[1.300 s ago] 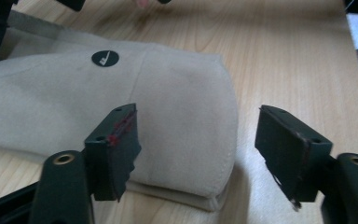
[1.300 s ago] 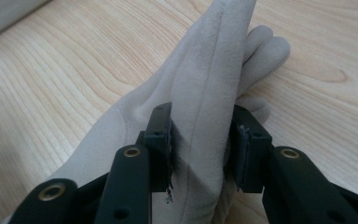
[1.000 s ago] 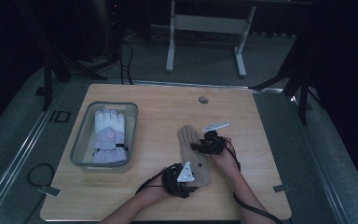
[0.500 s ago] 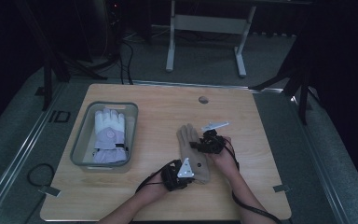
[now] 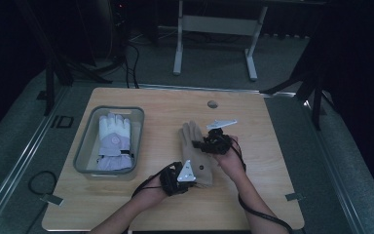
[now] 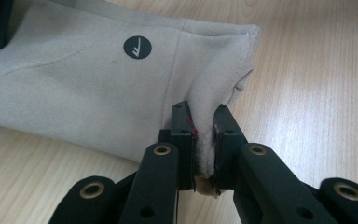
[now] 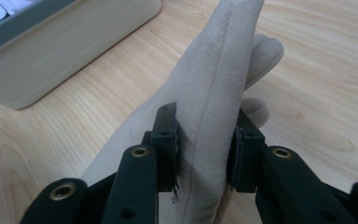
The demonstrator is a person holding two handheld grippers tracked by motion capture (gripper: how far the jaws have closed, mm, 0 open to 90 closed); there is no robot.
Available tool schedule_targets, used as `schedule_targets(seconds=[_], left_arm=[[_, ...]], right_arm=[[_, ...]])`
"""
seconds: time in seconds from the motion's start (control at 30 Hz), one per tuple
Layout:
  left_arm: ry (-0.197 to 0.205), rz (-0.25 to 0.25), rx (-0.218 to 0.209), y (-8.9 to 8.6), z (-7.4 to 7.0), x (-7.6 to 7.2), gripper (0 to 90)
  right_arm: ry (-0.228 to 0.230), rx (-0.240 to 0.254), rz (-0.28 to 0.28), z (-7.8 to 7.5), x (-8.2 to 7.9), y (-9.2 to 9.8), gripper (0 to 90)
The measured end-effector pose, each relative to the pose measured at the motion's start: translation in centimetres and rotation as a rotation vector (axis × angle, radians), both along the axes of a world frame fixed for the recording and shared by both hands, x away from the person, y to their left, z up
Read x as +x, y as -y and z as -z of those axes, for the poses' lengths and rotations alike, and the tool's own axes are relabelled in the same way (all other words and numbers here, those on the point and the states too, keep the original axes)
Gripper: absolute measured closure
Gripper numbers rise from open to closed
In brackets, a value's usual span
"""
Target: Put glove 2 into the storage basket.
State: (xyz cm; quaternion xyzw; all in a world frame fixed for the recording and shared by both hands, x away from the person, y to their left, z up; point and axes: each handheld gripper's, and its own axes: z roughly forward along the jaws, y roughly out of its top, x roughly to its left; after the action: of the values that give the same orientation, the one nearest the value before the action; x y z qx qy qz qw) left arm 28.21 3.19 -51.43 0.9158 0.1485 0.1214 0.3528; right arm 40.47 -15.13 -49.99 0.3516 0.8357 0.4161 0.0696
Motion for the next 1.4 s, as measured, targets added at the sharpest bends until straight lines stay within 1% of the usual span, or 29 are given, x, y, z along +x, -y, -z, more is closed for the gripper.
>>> schedule_targets(seconds=[0.1, 0.13, 0.3, 0.4, 0.57, 0.7, 0.73, 0.8, 0.87, 1.0, 1.17, 1.3, 1.4], left_arm=[[-0.003, 0.003, 0.004, -0.4, -0.3, 0.0, 82.5], [-0.005, 0.004, 0.014, -0.8, -0.6, 0.1, 82.4], [0.0, 0.0, 0.023, -1.5, -1.3, 0.0, 82.4], [0.005, -0.01, 0.025, -2.3, -1.9, 0.2, 82.4], [0.006, -0.021, 0.032, -3.2, -2.6, 0.3, 82.4], [0.01, -0.031, 0.035, -4.0, -3.0, 0.2, 82.4], [0.01, -0.031, 0.035, -4.0, -3.0, 0.2, 82.4], [0.012, -0.042, 0.03, -4.6, -3.3, 0.1, 82.4], [0.014, -0.046, 0.025, -5.0, -3.5, 0.0, 82.3], [0.025, -0.06, 0.032, -5.8, -4.1, -0.1, 82.4], [0.035, -0.079, 0.044, -7.1, -4.9, -0.1, 82.4], [0.037, -0.104, 0.051, -8.5, -5.6, 0.0, 82.4], [0.047, -0.116, 0.056, -9.7, -5.9, 0.0, 82.4]], right_arm=[[0.002, -0.002, -0.013, -0.3, 0.1, -0.6, 68.3], [0.006, -0.003, -0.014, -0.4, 0.1, -0.9, 68.3], [0.004, 0.005, -0.03, -1.1, 0.3, -1.8, 68.2], [0.017, 0.013, -0.04, -1.8, 0.4, -2.5, 68.2], [0.028, 0.021, -0.059, -2.9, 0.6, -3.7, 68.2], [0.039, 0.022, -0.073, -3.4, 0.7, -4.7, 68.2], [0.039, 0.022, -0.073, -3.4, 0.7, -4.7, 68.2], [0.046, 0.024, -0.083, -3.9, 0.7, -5.4, 68.1], [0.048, 0.03, -0.087, -4.2, 0.7, -5.7, 68.1], [0.06, 0.026, -0.1, -4.7, 0.7, -6.7, 68.1], [0.072, 0.029, -0.128, -5.7, 1.0, -8.5, 68.1], [0.081, 0.035, -0.15, -6.6, 1.4, -10.3, 68.1], [0.09, 0.038, -0.166, -7.0, 1.6, -11.7, 68.2]])
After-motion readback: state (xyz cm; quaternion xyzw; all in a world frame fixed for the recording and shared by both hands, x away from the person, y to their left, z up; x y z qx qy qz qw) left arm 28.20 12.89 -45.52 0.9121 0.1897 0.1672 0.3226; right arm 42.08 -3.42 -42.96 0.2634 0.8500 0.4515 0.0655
